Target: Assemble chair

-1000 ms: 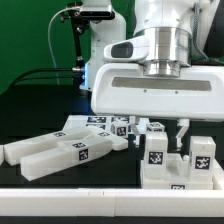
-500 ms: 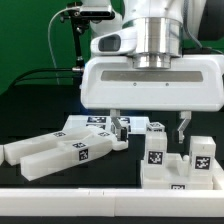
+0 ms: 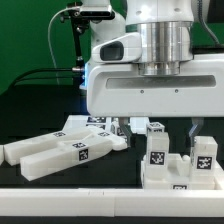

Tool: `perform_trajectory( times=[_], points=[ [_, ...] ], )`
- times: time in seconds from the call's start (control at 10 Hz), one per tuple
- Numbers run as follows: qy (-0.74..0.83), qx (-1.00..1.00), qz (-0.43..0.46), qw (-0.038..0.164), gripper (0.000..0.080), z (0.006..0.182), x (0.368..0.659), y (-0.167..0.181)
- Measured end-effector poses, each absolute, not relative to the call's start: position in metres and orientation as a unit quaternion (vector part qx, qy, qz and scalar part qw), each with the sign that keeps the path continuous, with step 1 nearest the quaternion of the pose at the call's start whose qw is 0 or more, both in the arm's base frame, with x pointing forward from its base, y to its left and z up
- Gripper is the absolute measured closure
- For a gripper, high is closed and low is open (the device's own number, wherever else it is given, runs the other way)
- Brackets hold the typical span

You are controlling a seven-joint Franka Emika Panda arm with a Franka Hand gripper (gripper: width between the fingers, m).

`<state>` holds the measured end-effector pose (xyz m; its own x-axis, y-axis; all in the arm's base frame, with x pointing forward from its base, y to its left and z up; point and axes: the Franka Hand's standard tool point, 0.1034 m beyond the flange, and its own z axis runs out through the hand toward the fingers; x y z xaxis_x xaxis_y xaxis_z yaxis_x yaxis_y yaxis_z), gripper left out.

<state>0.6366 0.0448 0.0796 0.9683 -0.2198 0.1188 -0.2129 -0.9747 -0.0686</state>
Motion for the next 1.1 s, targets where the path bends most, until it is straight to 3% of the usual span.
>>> perform_trajectory(
  times=[0.1,0.2,0.3,0.4,0.7,1.0,1.1],
  points=[
    [0.119,-0.991,-0.063,0.028,0.0241,0.0797,0.6367,0.0441],
    [0.137,-0.988,-0.062,0.029,0.0423,0.0796,0.6367,0.0438],
    [0.17,-0.983,-0.061,0.031,0.0423,0.0795,0.6367,0.0438],
    [0.206,-0.976,-0.06,0.033,0.0516,0.0795,0.6367,0.0438],
    [0.397,-0.915,-0.054,0.041,0.0515,0.0782,0.6375,0.0419],
    [0.644,-0.76,-0.035,0.081,0.0515,0.0797,0.6412,0.0373],
    [0.648,-0.756,-0.034,0.081,0.0515,0.0796,0.6412,0.0366]
  ],
)
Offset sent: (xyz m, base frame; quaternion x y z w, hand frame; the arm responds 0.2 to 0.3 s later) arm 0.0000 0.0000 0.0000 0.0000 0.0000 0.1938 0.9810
